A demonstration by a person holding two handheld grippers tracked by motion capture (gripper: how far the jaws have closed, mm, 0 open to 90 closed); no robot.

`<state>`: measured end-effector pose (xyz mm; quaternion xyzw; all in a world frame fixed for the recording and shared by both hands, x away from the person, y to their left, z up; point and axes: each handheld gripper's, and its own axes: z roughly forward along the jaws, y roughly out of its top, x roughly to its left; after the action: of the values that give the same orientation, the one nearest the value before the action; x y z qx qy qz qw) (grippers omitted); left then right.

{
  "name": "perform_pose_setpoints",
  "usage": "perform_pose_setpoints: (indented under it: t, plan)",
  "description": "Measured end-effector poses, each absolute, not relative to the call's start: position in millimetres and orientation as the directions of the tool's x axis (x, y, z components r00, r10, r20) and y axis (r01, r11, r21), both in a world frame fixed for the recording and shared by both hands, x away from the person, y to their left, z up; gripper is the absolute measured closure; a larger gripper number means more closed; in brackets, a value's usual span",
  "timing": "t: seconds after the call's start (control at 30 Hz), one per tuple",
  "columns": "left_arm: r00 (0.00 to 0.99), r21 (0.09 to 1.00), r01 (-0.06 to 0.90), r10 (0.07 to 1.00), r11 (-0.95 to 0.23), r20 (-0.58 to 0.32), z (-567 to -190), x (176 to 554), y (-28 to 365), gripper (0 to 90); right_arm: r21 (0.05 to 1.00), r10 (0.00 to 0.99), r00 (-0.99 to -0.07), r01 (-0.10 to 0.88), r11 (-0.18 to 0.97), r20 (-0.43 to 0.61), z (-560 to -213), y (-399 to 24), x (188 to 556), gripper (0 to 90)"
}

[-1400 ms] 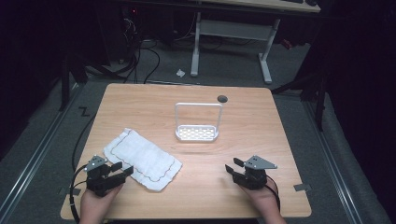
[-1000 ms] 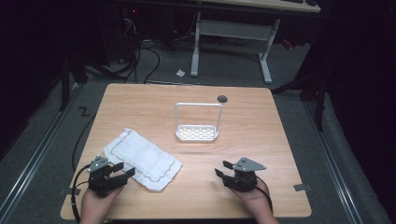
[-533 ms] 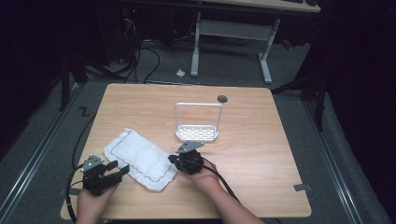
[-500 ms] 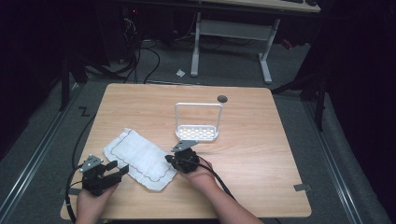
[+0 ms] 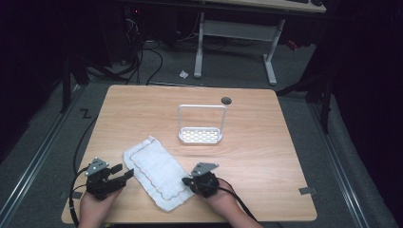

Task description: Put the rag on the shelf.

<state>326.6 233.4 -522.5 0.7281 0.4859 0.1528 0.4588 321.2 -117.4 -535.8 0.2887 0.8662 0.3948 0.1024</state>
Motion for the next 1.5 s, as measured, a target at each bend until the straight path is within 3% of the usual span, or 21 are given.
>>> perform_pose_setpoints:
  t: [0.03,0.23,0.4,0.53,0.7,1.2,1.37,1.5]
  plan:
    - [0.484,0.816,0.567,0.847,-0.111,-0.221,-522,326,232,41.7,0.746,0.588,-0.808,0.422,0.515,0.052,-537,-133,302,90.0]
    - [0.498,0.810,0.574,0.837,-0.121,-0.228,-524,329,223,42.8,0.741,0.595,-0.801,0.443,0.505,0.074,-534,-147,282,89.9]
    - [0.568,0.777,0.592,0.795,-0.216,-0.212,-525,327,188,49.4,0.756,0.615,-0.789,0.409,0.512,0.010,-518,-119,333,89.8]
    - [0.615,0.747,0.582,0.775,-0.322,-0.145,-531,324,169,64.4,0.718,0.637,-0.771,0.442,0.537,-0.003,-522,-94,377,89.8]
    - [0.616,0.741,0.580,0.777,-0.339,-0.127,-533,333,164,72.2,0.707,0.628,-0.778,0.448,0.547,0.007,-529,-89,383,90.0]
    - [0.774,0.761,0.450,0.628,-0.466,-0.073,-536,323,84,70.0,0.727,0.673,-0.738,0.487,0.483,0.047,-534,-186,302,88.4]
    - [0.768,0.777,0.408,0.640,-0.479,-0.009,-534,322,85,55.5,0.742,0.680,-0.726,0.509,0.436,0.098,-533,-198,299,81.7]
    - [0.724,0.801,0.439,0.689,-0.407,-0.047,-530,338,95,51.6,0.771,0.695,-0.712,0.496,0.401,0.097,-530,-204,302,72.1]
